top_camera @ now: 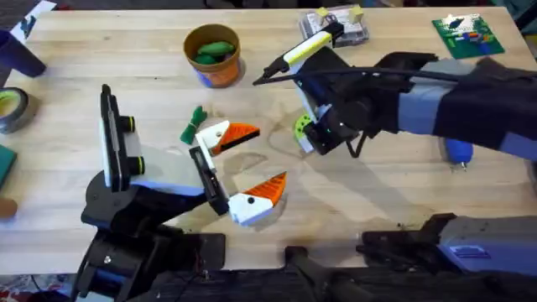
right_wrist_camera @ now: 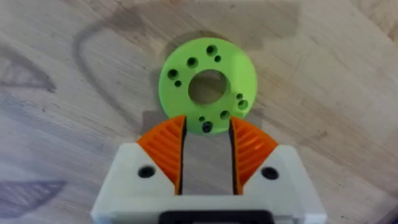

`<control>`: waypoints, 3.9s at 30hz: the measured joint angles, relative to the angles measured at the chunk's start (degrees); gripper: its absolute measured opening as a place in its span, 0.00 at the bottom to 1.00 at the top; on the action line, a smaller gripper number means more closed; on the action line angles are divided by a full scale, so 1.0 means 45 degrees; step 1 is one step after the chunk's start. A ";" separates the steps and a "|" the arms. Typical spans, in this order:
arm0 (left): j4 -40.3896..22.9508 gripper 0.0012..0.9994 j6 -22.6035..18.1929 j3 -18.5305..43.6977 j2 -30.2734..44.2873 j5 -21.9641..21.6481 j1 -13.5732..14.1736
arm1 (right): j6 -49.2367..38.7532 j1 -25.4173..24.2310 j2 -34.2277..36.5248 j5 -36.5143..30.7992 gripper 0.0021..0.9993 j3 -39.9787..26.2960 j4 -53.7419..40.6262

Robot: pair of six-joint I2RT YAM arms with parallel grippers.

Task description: Pick up the gripper from the table and insert it into the empty holder that is missing its gripper. Then pick up a screw, insert it into the mounting hole, and use the screwdriver to tighten it. Finally, clean up the table by picking up the vegetable and placing it into the bucket.

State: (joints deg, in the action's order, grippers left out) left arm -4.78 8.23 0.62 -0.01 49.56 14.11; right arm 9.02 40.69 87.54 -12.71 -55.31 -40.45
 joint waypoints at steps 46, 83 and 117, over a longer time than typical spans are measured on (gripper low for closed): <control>0.0005 0.99 0.0005 -0.0005 0.0000 -0.0005 0.0000 | -0.0010 0.0191 0.0100 0.2067 0.00 -0.7604 -0.4892; 0.0005 0.99 0.0005 -0.0005 0.0000 -0.0001 0.0000 | -0.0435 0.3944 0.3243 0.4121 0.00 -1.1672 -0.5864; 0.0005 0.99 0.0058 -0.0003 0.0000 -0.0005 0.0000 | -0.0500 0.3944 0.3849 0.4079 0.04 -1.1686 -0.5745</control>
State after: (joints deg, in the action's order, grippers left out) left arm -4.75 8.49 0.61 -0.01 49.54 14.11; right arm 6.76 58.43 104.86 5.65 -107.90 -66.30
